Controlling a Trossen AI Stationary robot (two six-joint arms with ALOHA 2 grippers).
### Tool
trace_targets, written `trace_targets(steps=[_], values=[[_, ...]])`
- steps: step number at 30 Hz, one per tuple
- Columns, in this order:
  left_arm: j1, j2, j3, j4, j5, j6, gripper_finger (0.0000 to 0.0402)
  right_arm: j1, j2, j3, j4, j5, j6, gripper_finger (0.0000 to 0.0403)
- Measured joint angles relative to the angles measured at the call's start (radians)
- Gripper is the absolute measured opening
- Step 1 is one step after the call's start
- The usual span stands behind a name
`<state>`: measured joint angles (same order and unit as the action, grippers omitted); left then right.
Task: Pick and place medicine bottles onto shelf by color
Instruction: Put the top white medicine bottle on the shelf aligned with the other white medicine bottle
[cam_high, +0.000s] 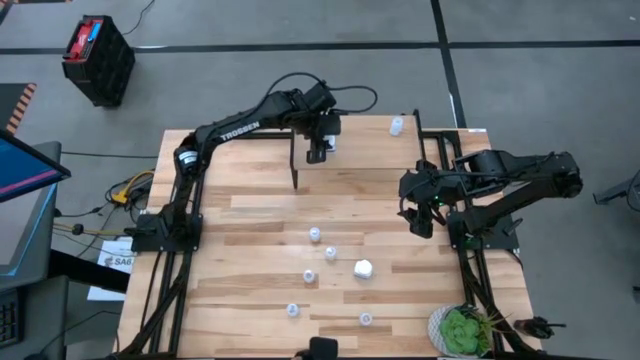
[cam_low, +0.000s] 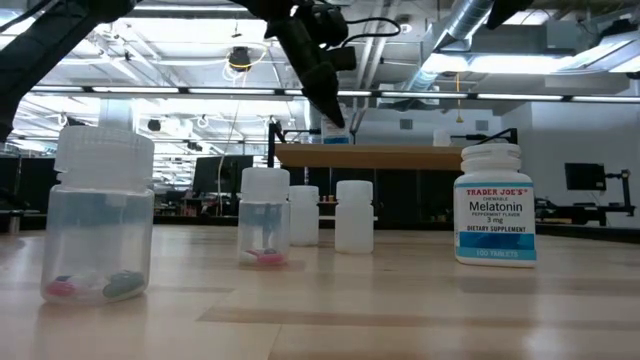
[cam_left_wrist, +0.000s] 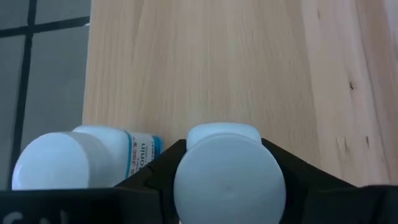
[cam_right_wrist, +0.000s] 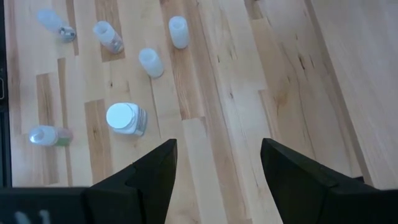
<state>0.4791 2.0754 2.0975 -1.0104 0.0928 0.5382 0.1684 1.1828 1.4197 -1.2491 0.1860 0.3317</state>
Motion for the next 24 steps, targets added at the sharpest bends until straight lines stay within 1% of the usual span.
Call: trace_targets(steps=[7,14,21,24], values=[[-0.015,0.002,-0.001,-0.002,-0.082,0.005,0.0200,0.000,0.000,0.000,0.000,0.000,0.000,0.0254],[-0.031,0.003,-0.001,0.021,-0.106,0.011,0.0228,0.000,0.000,0.000,0.000,0.000,0.000,0.0254],[-0.041,0.003,0.001,0.048,-0.111,0.028,0.0242,0.000,0.000,0.000,-0.001,-0.001,0.000,0.0254],[-0.042,0.003,0.001,0.084,-0.136,0.027,0.0243,0.000,0.000,0.000,0.000,-0.001,0.000,0.0254]])
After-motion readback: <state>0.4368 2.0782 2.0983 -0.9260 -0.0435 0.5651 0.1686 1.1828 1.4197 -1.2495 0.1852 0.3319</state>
